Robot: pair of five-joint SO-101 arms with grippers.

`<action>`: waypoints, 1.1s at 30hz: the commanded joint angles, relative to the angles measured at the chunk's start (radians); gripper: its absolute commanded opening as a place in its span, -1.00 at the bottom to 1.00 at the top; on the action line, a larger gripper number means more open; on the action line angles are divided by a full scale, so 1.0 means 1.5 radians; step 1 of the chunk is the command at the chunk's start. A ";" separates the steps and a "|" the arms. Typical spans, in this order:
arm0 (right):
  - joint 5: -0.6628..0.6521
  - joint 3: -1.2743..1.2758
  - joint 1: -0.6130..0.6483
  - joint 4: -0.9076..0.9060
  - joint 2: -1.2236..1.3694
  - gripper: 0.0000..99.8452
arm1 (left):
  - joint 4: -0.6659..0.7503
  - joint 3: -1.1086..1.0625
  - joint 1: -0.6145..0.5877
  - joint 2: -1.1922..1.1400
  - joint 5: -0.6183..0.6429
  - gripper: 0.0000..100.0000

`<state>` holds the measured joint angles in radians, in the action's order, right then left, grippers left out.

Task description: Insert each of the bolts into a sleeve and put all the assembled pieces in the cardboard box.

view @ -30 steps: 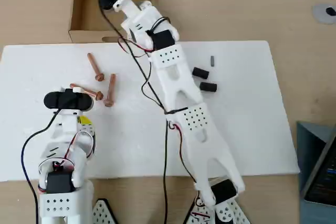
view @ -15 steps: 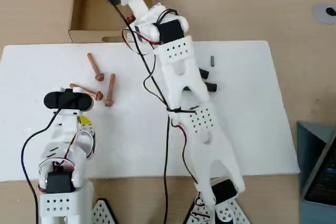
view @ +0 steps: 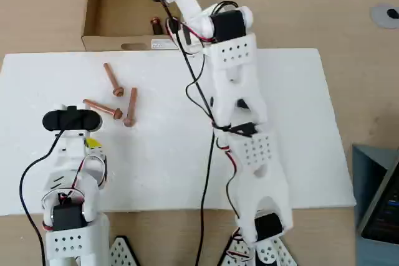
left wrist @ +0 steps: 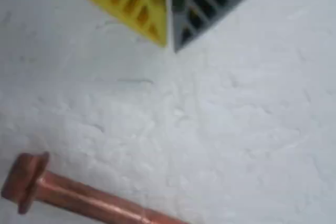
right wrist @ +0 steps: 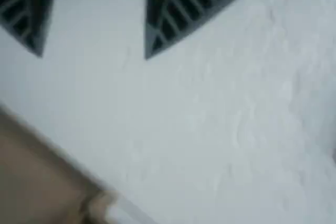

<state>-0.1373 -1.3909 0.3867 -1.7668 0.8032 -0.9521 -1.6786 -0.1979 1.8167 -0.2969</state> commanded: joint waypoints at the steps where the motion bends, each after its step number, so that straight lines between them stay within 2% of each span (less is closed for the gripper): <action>1: 0.002 0.163 -0.020 -0.015 -0.138 -0.71 | -0.002 -0.009 -0.006 0.004 -0.003 -0.99; 6: 0.000 0.399 -0.024 -0.014 -0.271 -0.71 | -0.002 -0.009 -0.008 0.004 -0.003 -0.99; 8: -0.026 0.468 -0.029 -0.014 -0.300 -0.71 | -0.002 -0.009 -0.009 0.004 -0.003 -0.99; 16: -0.243 0.631 -0.043 -0.013 -0.333 -0.71 | -0.002 -0.009 -0.009 0.004 -0.003 -0.99; 18: -0.321 0.668 -0.058 -0.013 -0.333 -0.71 | -0.002 -0.009 -0.009 0.004 -0.003 -0.99; 20: -0.387 0.700 -0.067 -0.013 -0.333 -0.71 | -0.002 -0.009 -0.009 0.004 -0.003 -0.99; 30: -0.540 0.738 -0.095 0.042 -0.333 -0.70 | -0.002 -0.009 -0.009 0.004 -0.003 -0.99; 33: -0.575 0.738 -0.094 0.051 -0.331 -0.60 | -0.002 -0.009 -0.009 0.004 -0.003 -0.99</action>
<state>-0.9490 -0.2846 0.2624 -1.7039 0.3751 -0.9521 -1.6801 -0.1995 1.8167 -0.2969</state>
